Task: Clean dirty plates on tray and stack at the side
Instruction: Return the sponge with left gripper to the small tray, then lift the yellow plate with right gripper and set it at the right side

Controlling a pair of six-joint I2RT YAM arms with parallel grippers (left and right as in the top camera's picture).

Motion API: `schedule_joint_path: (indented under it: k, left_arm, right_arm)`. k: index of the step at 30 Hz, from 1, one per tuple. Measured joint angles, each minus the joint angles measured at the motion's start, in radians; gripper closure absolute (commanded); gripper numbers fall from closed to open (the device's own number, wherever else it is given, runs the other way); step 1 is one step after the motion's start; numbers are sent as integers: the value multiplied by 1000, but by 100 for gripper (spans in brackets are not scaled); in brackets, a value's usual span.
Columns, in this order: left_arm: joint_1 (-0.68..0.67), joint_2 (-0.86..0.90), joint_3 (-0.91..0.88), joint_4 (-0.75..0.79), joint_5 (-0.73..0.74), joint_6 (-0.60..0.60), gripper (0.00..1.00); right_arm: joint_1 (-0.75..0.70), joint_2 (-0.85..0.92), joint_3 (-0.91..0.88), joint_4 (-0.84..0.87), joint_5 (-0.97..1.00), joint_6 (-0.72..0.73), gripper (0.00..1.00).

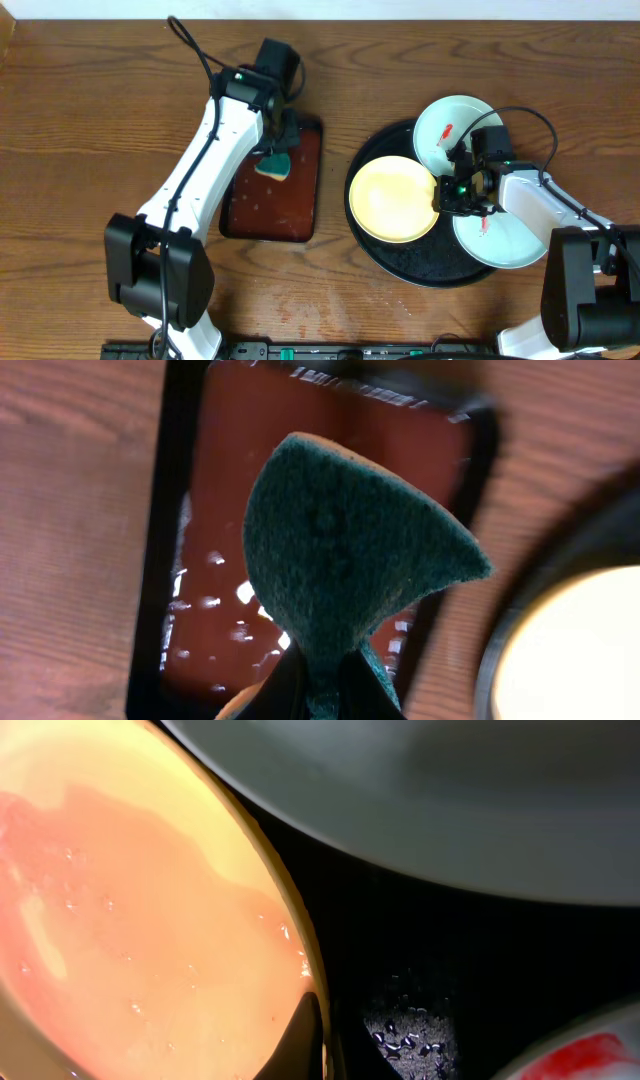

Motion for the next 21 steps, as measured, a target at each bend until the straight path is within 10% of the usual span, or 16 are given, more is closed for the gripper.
schedule_joint_path:
  k: [21]
  left_arm:
    - [2,-141,-144,35,34,4,59]
  right_arm:
    - [164,-570,-14,-74,430,-11,99]
